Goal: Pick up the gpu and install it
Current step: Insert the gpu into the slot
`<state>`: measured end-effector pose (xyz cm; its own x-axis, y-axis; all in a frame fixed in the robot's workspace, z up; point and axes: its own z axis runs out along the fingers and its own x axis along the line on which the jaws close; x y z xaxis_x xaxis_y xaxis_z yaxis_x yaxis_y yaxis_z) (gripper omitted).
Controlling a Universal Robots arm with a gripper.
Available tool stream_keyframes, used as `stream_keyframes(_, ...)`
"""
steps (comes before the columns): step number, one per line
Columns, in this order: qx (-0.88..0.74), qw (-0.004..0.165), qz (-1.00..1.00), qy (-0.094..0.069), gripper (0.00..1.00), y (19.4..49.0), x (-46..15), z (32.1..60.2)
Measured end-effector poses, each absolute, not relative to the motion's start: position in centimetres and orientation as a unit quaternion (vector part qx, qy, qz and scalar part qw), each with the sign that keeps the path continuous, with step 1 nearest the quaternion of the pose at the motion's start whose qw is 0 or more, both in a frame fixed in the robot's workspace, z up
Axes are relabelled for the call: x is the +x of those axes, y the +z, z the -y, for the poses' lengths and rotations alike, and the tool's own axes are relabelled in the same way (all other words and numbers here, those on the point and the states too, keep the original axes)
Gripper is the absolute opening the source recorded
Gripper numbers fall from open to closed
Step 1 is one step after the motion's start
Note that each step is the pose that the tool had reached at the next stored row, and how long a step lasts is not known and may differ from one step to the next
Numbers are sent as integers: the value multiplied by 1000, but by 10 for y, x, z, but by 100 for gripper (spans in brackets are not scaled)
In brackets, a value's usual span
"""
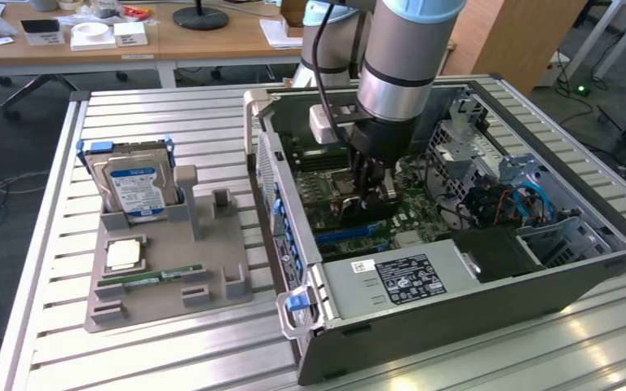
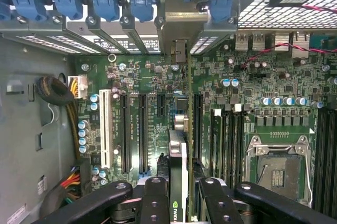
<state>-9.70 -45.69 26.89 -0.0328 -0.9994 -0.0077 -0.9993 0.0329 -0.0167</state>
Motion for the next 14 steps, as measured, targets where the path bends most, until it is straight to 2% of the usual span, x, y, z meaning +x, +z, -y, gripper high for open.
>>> stream_keyframes(14, -695, 8, -719, -3, 27, 268, -99, 455)
